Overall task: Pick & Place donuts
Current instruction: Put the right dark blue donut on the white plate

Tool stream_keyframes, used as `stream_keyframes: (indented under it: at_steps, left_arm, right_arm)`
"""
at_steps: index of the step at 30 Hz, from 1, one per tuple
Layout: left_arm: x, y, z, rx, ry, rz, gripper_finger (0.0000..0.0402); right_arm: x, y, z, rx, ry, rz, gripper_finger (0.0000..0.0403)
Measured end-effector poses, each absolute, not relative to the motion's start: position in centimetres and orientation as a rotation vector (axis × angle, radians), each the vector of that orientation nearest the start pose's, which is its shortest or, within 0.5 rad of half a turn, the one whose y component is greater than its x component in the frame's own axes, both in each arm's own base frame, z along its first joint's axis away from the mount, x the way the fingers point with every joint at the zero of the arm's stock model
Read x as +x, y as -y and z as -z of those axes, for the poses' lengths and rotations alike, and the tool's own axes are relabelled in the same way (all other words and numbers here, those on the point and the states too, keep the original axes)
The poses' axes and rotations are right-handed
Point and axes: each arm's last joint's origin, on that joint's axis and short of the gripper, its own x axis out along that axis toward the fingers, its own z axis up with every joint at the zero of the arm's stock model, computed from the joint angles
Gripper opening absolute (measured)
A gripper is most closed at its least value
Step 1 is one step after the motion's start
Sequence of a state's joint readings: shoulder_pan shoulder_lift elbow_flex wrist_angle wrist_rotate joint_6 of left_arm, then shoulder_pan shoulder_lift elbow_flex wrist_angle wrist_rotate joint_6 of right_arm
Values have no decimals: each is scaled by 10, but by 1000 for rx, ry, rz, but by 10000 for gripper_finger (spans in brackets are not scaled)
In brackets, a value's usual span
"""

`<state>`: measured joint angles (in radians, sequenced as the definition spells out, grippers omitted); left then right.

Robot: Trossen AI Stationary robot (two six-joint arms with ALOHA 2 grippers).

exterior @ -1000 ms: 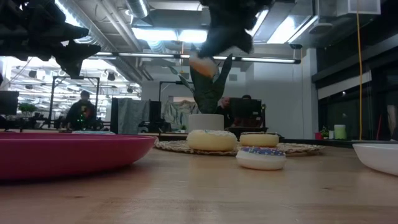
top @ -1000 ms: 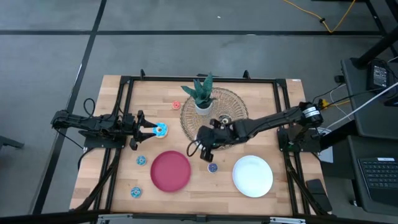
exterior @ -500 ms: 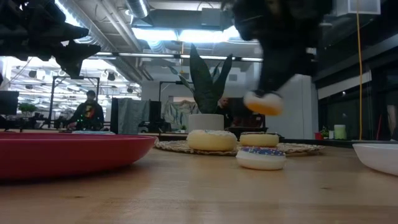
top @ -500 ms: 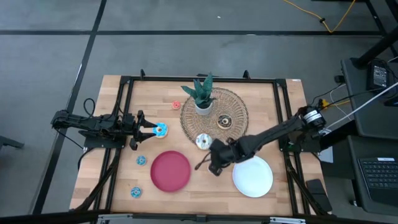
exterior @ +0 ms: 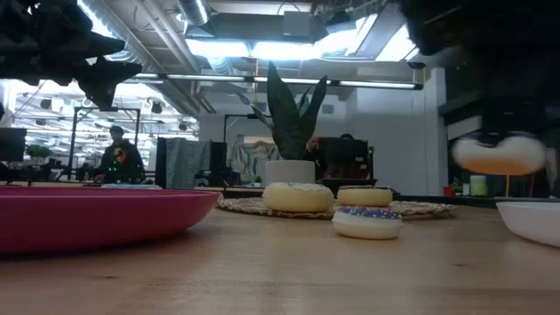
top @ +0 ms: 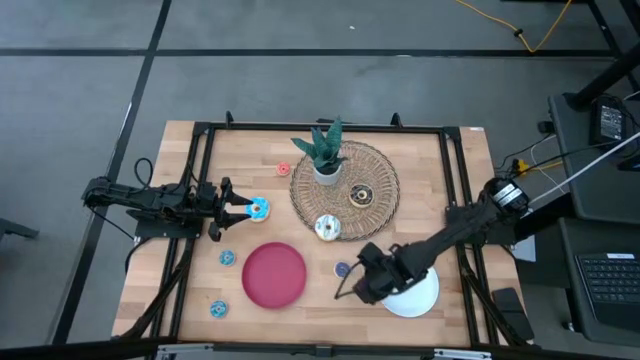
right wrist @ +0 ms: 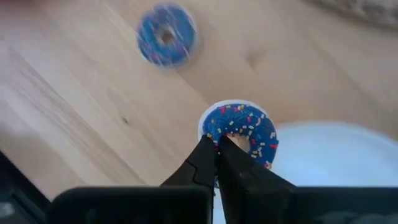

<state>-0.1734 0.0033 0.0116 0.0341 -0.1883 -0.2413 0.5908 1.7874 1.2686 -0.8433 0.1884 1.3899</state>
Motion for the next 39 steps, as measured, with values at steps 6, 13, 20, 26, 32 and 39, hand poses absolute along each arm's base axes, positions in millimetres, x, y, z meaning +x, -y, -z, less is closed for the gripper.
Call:
stream_keyframes:
  at_steps: [6,13,20,26,32,39]
  left_arm:
    - [96,11,-170,-249,43,-10,198]
    - [96,11,-170,-249,43,-10,198]
    - [96,11,-170,-249,43,-10,198]
    - [96,11,-170,-249,43,-10,198]
    - [96,11,-170,-249,43,-10,198]
    - [96,11,-170,-249,43,-10,198]
  right_arm:
    - [263,-205,-197,704,-1222,633,9]
    - [235,-223,-196,734,-1229,751,9]
    - [207,-236,-183,783,-1240,847,9]
    - [191,-244,-170,843,-1241,863,9]
    - [178,-244,-162,820,-1256,909,9]
    - [173,-237,-153,783,-1280,951,9]
